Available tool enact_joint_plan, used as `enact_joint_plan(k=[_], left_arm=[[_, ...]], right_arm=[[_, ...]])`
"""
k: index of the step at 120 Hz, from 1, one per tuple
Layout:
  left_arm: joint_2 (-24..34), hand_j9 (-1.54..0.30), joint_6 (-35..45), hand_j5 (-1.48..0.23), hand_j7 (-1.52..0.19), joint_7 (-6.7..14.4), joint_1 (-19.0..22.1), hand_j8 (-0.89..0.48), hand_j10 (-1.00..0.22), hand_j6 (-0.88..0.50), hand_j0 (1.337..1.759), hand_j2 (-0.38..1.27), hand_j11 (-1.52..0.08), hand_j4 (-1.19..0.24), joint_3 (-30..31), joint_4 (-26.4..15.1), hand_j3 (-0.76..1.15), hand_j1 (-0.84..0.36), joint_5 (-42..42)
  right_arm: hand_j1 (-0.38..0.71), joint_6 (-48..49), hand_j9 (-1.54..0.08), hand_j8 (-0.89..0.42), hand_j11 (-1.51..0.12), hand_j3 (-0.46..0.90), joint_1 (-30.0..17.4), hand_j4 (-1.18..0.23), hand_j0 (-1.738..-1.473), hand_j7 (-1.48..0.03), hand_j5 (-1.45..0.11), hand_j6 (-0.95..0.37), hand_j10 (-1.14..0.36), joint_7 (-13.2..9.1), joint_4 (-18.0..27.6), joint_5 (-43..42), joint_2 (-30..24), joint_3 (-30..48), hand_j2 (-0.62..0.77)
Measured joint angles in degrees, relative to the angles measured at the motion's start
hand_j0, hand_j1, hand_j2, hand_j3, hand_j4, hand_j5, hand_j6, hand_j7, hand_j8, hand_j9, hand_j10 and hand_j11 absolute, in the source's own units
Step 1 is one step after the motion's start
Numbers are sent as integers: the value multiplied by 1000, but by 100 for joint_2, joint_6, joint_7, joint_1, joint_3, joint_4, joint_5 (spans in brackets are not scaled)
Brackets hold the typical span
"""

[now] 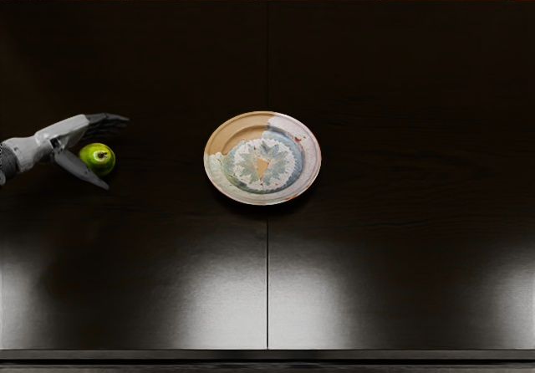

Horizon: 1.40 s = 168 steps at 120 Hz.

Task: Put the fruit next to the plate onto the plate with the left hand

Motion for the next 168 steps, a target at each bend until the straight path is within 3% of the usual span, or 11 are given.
enact_joint_plan(k=[26, 47, 90, 168], left_arm=[[-79, -303, 269, -304, -304, 0, 0, -240, -236, -240, 1658, 52, -304, -239, 211, 8, 0, 73, -11], [-77, -347, 329, -344, -345, -13, -9, -247, -295, -249, 1658, 54, -215, -249, 267, 11, 0, 45, -31], [-76, -487, 334, -481, -484, -16, -9, -352, -285, -354, 1658, 76, -222, -355, 276, 18, 0, -83, -35], [-66, -595, 327, -587, -591, -11, -17, -436, -277, -439, 1658, 106, -234, -440, 287, 15, 0, -201, -29]], right_arm=[[-320, 0, -31, -24, -31, 0, 0, -24, -1658, -31, -31, -24, -24, 0, 0, 0, 0, 0, -5], [-320, 0, -31, -24, -31, 0, 0, -24, -1658, -31, -31, -24, -24, 0, 0, 0, 0, 2, -5], [-320, 0, -31, -24, -31, 0, 0, -24, -1658, -31, -31, -24, -24, 0, 0, 0, 0, 5, -5], [-320, 0, -31, -24, -31, 0, 0, -24, -1658, -31, -31, -24, -24, 0, -8, 0, 0, 7, -5]])
